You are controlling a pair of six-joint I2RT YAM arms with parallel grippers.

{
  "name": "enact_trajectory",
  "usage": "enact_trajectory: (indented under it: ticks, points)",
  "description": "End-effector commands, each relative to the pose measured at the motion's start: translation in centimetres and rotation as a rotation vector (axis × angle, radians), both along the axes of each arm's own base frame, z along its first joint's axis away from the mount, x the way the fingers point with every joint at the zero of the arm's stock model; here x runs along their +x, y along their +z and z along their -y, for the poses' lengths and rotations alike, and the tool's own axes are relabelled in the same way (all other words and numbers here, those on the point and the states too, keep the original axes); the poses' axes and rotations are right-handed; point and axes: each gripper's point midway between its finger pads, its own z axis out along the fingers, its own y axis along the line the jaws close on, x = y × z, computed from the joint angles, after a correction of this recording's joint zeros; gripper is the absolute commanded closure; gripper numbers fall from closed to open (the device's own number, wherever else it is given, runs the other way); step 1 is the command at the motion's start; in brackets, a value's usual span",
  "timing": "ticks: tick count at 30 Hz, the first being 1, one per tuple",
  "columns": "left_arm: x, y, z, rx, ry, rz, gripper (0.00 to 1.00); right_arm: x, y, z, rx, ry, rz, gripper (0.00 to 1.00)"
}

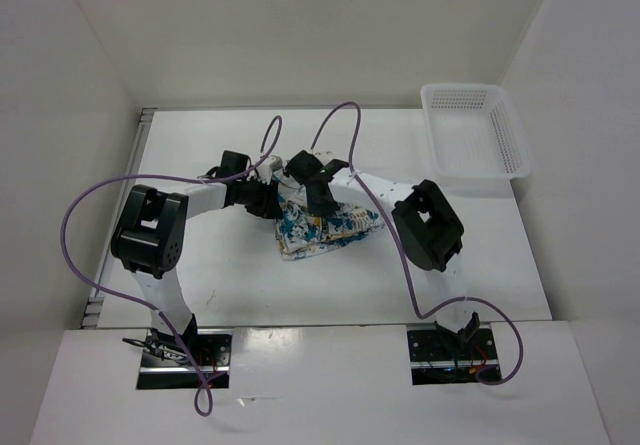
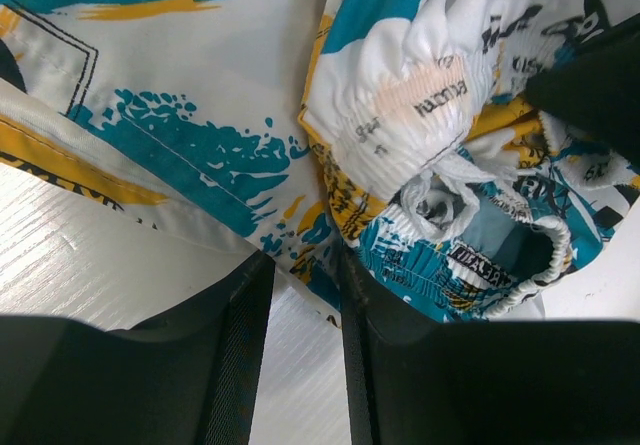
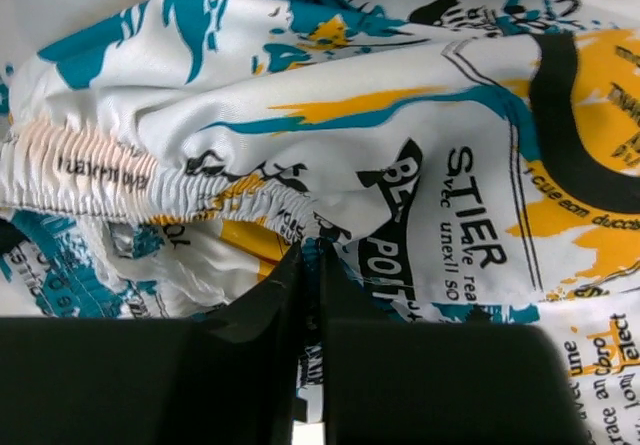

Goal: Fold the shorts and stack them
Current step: Fold the shorts

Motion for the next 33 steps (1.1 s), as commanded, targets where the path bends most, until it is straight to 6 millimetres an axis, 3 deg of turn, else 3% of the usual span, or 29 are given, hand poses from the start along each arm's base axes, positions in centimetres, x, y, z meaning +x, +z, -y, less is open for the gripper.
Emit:
enact_trajectory:
  ticks: [1, 3, 7, 11, 12, 19, 21, 22, 26, 29, 32, 33]
  points:
    - [-1.1, -1.6, -0.4, 0.012, -0.003, -0.044, 0.60, 1.0, 1.1, 0.1, -0.005, -0.031, 0.076, 0.93]
    - [-1.1, -1.6, -0.4, 0.012, -0.003, -0.044, 0.60, 1.1, 2.0, 0.4, -0.005, -0.036, 0.092, 1.00]
    - [-1.5, -1.9, -0.5, 0.014, -0.003, -0.053, 0.60, 0.7, 5.0, -0.1, 0.059, -0.013, 0.117, 1.00]
    - [-1.5, -1.9, -0.5, 0.014, -0.003, -0.053, 0.61, 1.0, 9.7, -0.9, 0.133, 0.028, 0.177, 1.00]
    - [-1.5, -1.9, -0.5, 0.014, -0.003, -0.053, 0.61, 0.7, 9.9, -1.0, 0.137, 0.036, 0.159, 1.00]
    - [-1.5, -1.9, -0.5, 0.014, -0.003, -0.053, 0.62, 0.2, 13.7, -4.9, 0.283, 0.153, 0.143, 1.00]
    - [-1.8, -2.1, -0.6, 0.016, -0.003, -0.062, 0.62, -0.2, 13.1, -6.1, 0.297, 0.181, 0.118, 1.00]
    - [-1.8, -2.1, -0.6, 0.016, -0.003, -0.062, 0.62, -0.1, 14.0, -6.6, 0.322, 0.190, 0.128, 1.00]
    - [-2.1, -2.4, -0.6, 0.018, -0.003, -0.071, 0.62, -1.3, 14.4, -8.3, 0.339, 0.232, 0.123, 1.00]
    - [-2.0, -2.3, -0.5, 0.009, -0.008, -0.064, 0.62, -1.7, 11.5, -8.5, 0.327, 0.233, 0.073, 1.00]
    - [-2.0, -2.3, -0.5, 0.009, -0.008, -0.064, 0.62, -2.9, 7.2, -8.2, 0.288, 0.242, 0.013, 1.00]
    - [-2.0, -2.3, -0.5, 0.009, -0.008, -0.064, 0.62, -3.0, 6.8, -8.2, 0.288, 0.242, 0.013, 1.00]
